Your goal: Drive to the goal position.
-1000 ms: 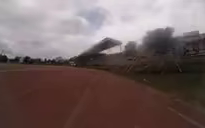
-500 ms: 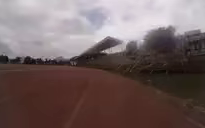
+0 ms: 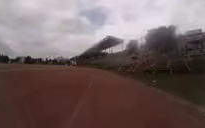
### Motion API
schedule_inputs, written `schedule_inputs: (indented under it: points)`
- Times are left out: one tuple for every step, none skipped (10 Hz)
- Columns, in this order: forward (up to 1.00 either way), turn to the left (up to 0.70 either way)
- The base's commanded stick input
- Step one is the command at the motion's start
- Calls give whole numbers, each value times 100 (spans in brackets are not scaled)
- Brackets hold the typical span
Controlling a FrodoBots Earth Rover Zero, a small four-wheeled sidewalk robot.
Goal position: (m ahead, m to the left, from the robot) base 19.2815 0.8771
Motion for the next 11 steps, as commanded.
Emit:
schedule_inputs:
  points:
    - [85,0]
    - [85,0]
    - [85,0]
    - [85,0]
    - [85,0]
    - [85,0]
    - [85,0]
    - [85,0]
    - [85,0]
    - [85,0]
    - [85,0]
